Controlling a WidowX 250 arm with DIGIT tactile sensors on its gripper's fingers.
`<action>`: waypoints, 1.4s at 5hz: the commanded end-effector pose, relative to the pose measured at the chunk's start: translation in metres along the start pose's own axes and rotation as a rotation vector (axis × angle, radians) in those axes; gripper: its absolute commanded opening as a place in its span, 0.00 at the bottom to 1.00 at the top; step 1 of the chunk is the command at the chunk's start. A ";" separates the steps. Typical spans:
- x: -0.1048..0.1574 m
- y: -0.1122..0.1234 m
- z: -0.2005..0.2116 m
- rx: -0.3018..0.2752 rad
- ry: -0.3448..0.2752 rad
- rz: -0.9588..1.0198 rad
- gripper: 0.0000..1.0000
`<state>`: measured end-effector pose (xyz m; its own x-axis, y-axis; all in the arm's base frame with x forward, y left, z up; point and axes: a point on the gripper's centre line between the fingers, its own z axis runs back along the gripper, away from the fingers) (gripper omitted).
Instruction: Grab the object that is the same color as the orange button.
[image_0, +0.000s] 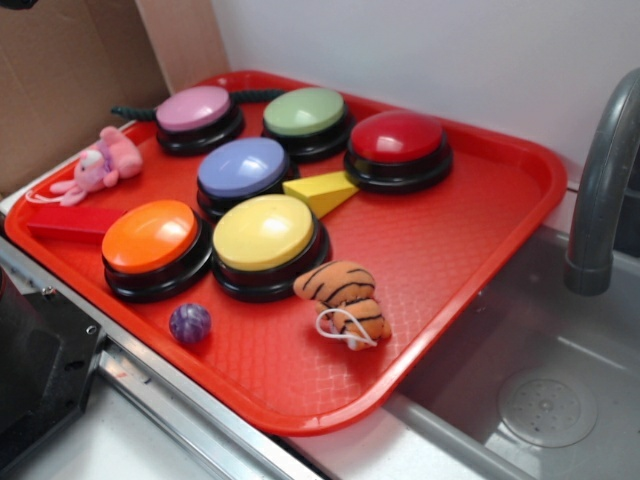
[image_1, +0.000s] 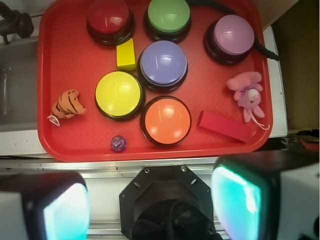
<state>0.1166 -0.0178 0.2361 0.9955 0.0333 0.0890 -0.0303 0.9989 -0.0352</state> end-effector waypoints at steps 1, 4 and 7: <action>0.000 0.000 0.000 0.000 0.000 0.000 1.00; 0.075 -0.059 -0.053 -0.101 -0.128 -0.748 1.00; 0.044 -0.126 -0.139 -0.146 0.054 -1.499 1.00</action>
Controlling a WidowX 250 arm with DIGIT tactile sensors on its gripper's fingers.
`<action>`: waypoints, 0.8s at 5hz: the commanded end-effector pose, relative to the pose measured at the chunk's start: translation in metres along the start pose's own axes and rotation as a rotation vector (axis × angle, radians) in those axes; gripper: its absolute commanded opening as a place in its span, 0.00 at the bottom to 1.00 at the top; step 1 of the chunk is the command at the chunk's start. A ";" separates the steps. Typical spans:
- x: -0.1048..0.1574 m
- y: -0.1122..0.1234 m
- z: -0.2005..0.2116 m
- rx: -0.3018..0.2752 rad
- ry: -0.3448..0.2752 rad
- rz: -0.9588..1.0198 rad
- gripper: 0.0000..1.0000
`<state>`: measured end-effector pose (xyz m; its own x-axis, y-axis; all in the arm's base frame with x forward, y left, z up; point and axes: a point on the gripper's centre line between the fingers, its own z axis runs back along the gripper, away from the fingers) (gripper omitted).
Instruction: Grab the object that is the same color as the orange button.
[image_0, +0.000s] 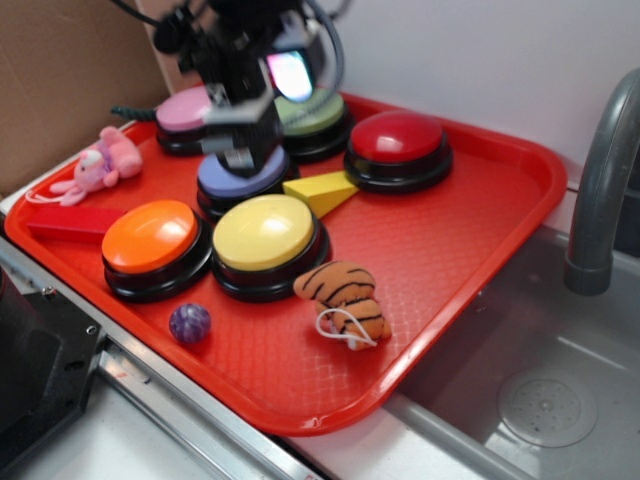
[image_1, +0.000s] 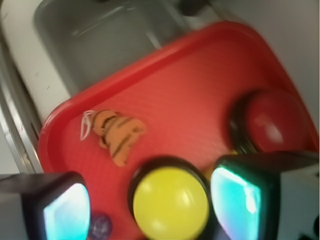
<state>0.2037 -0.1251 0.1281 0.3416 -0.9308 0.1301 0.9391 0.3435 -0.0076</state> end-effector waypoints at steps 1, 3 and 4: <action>0.010 -0.039 -0.046 -0.092 0.044 -0.301 1.00; 0.013 -0.037 -0.081 -0.106 0.033 -0.364 1.00; 0.010 -0.033 -0.097 -0.131 0.000 -0.394 1.00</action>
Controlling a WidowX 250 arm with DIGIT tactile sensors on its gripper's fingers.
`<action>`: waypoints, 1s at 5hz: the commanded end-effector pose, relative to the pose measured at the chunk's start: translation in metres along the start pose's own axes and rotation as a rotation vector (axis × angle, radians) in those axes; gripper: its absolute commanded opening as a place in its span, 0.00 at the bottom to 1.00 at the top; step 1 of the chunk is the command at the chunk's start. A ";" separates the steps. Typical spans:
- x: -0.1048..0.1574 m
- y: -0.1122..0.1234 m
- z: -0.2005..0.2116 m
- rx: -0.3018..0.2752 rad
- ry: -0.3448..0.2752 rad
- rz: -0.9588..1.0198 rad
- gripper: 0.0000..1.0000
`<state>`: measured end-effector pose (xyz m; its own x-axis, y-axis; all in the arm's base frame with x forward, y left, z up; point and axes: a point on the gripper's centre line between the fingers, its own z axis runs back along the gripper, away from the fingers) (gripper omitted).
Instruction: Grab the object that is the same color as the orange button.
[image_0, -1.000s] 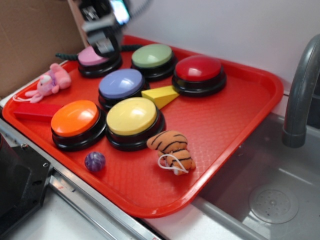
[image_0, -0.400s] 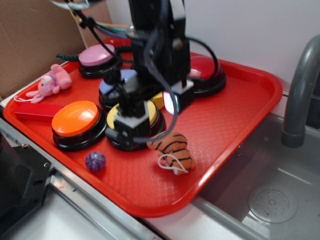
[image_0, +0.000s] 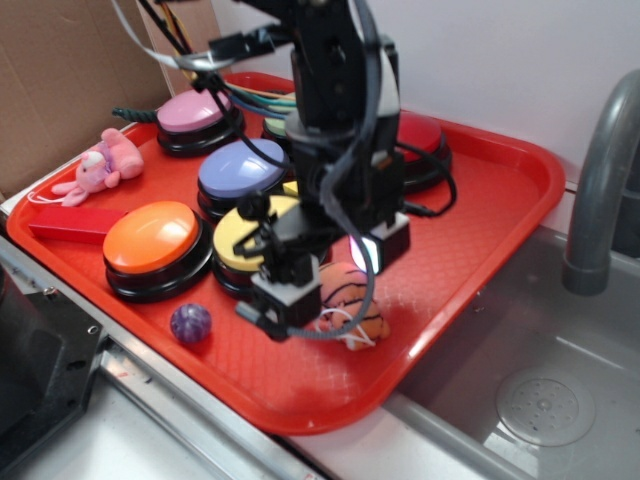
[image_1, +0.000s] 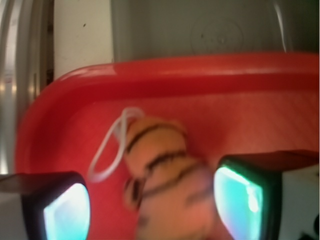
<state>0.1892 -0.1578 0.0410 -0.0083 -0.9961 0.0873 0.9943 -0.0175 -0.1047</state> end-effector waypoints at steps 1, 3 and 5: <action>-0.003 -0.006 -0.014 0.010 -0.055 -0.050 1.00; -0.004 -0.007 -0.008 0.041 -0.063 -0.059 0.00; 0.000 0.004 0.028 0.045 -0.042 0.040 0.00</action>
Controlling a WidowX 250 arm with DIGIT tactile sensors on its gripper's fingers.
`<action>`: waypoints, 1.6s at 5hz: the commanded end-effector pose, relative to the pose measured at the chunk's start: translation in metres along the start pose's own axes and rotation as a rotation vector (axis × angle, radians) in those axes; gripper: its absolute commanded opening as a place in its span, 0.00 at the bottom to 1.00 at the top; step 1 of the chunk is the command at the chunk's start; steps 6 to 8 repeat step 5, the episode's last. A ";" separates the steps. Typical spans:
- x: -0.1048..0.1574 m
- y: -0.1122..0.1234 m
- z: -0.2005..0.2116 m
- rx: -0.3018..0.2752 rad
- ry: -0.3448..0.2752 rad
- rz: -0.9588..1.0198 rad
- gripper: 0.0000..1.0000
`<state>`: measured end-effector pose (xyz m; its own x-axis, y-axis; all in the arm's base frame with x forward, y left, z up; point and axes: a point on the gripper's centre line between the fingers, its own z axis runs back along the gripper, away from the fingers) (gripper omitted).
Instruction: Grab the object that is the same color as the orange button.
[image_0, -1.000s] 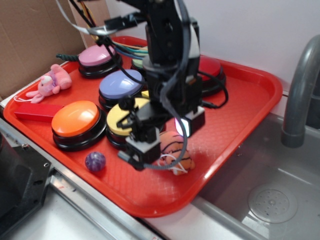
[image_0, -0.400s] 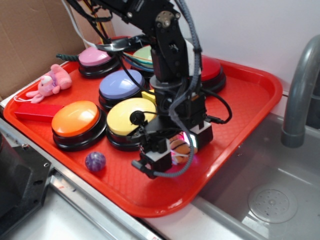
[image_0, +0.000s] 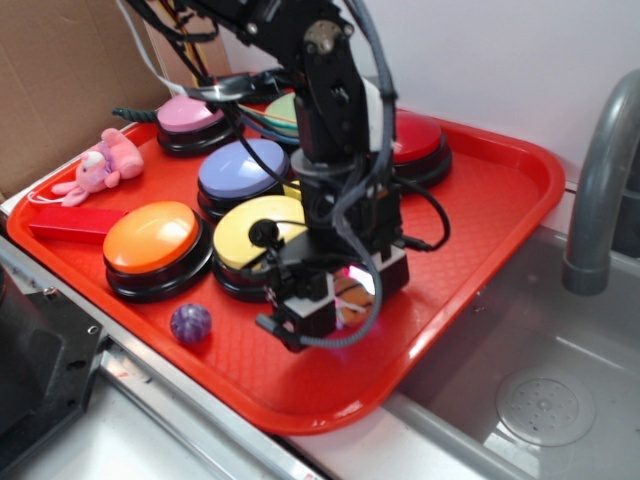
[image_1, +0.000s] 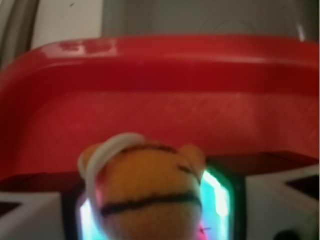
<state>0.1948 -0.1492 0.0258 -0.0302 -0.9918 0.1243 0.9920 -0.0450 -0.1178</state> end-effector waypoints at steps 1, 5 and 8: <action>0.006 0.009 0.085 0.090 0.030 0.318 0.00; -0.101 -0.010 0.138 0.102 0.101 1.326 0.00; -0.101 -0.010 0.138 0.102 0.101 1.326 0.00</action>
